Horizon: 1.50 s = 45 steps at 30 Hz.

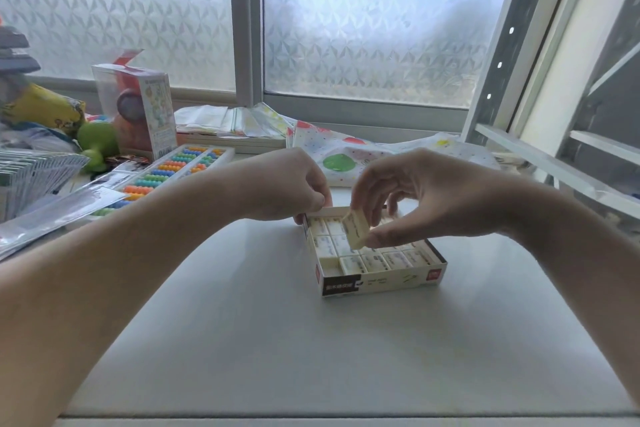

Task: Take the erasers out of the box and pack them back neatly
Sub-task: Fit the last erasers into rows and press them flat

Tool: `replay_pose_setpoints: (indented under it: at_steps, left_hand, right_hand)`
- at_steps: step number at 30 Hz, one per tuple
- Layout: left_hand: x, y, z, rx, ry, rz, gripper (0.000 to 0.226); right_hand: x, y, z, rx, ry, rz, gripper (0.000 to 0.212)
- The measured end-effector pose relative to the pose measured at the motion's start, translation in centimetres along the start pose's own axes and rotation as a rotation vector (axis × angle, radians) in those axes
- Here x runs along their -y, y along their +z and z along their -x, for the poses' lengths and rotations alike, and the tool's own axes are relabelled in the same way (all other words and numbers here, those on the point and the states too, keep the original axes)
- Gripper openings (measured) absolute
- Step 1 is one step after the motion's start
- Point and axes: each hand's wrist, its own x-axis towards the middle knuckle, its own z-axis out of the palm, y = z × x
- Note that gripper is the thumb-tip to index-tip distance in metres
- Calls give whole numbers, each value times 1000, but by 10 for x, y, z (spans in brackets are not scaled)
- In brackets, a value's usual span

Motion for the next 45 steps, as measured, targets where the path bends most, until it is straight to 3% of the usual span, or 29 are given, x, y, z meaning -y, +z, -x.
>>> replay_pose_setpoints:
  at_steps: [8,12,25,31,37,45]
  left_hand:
    - [-1,0,0,-3,1,11,23]
    - [-2,0,0,-25,10,-6,22]
    - [-4,0,5,-12,24,24,22]
    - [-5,0,5,-2,27,22,22]
    - [-4,1,4,-3,34,14,22]
    - [-3,3,2,2,19,8,24]
  right_hand:
    - [-3,-4,2,25,80,220,25]
    - [0,3,0,14,56,182,36]
    - [11,24,-5,24,-78,-109,29]
    - [17,26,-4,24,-74,-49,17]
    - [18,27,-3,46,-45,-68,30]
    - [18,28,-7,77,-9,-11,23]
